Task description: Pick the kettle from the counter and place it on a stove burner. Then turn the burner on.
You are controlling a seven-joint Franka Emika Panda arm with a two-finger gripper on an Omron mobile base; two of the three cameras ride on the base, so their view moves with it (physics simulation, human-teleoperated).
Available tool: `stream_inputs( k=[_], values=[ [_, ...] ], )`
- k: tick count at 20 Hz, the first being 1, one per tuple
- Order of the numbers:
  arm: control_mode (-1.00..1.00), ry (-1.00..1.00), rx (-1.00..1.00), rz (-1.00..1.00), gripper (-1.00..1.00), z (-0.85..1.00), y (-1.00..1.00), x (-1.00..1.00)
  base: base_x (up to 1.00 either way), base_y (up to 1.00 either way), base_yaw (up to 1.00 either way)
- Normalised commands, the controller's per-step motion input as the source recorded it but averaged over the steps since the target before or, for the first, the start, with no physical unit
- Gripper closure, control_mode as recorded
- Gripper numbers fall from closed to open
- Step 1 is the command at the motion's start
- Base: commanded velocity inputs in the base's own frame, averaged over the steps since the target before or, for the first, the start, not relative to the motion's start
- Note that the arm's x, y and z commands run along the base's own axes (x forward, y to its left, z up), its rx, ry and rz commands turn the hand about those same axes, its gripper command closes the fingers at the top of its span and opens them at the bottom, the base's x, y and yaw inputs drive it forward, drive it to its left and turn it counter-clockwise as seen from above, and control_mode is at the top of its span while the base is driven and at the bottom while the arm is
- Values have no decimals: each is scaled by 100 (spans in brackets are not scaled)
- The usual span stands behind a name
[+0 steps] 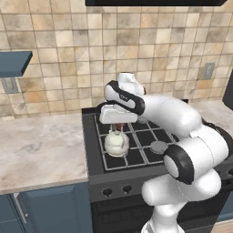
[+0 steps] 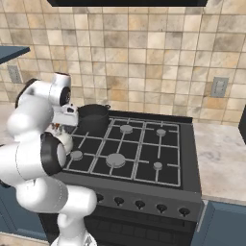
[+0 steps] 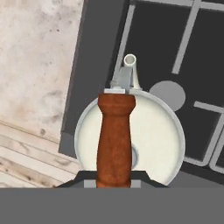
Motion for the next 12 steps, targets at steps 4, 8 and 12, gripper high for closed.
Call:
stream_inputs(
  k=[4,8,12],
  values=[
    [-100,11,0,-23,100,0,-58,5,0,0,0],
    [-100,0,0,-9,100,-4,-9,33,0,0,0],
    [-100,0,0,-1,100,-5,-8,37,0,0,0]
  ],
)
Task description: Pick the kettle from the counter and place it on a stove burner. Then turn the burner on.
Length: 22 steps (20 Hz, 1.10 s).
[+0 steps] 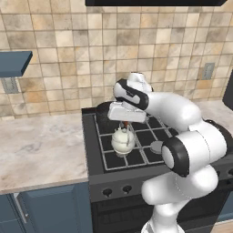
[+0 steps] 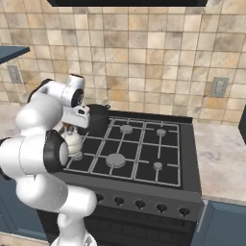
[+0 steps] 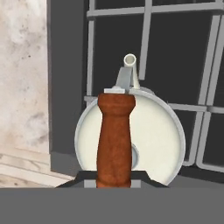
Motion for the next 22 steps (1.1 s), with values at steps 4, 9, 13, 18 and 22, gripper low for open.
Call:
stream_inputs(
  k=[4,9,13,18,22],
  values=[
    [-100,1,0,0,100,-17,-1,33,0,0,0],
    [-100,3,-2,0,100,-26,0,34,0,0,0],
    [-100,1,0,0,100,-27,-4,25,0,0,0],
    [-100,0,0,0,100,-15,-5,17,0,0,0],
    [-100,0,0,0,100,-3,-20,1,0,0,0]
  ],
)
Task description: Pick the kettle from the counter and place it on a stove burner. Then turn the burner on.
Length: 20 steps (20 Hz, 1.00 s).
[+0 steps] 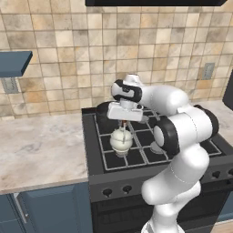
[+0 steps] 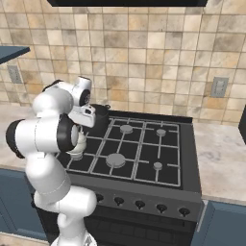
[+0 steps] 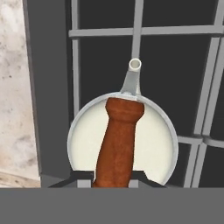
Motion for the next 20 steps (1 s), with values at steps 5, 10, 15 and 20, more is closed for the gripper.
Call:
stream_inputs(
  k=[5,10,15,20],
  values=[
    [-100,-3,0,2,100,1,-3,-11,0,0,0],
    [-100,-5,0,2,100,1,-1,-10,0,0,0],
    [-100,-2,0,0,100,0,0,-11,0,0,0],
    [-100,0,0,0,-100,0,0,0,0,0,0]
  ],
)
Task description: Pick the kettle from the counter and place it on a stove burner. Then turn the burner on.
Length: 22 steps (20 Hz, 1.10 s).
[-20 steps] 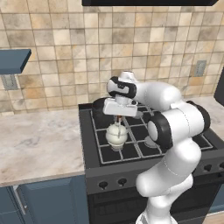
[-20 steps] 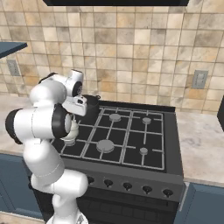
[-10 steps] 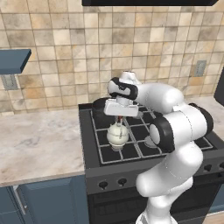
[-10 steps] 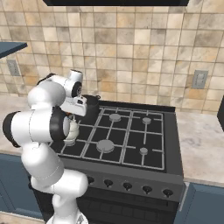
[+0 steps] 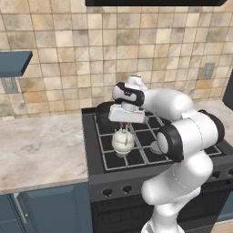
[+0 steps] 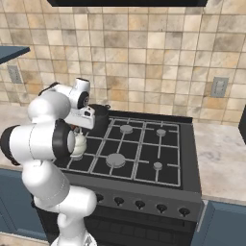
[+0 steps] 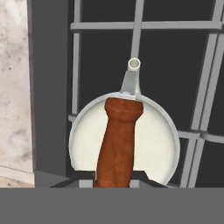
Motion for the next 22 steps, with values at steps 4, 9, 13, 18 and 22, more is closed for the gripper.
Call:
stream_inputs(
  k=[4,9,13,18,22],
  values=[
    [-100,0,0,0,-100,0,0,0,0,0,0],
    [-100,-11,0,0,-100,20,0,0,0,0,0],
    [-100,-12,0,0,-100,39,0,0,0,0,0],
    [-100,-14,-1,1,-100,27,0,-33,0,0,0],
    [-100,-26,-8,5,-100,0,0,-99,0,0,0]
  ],
)
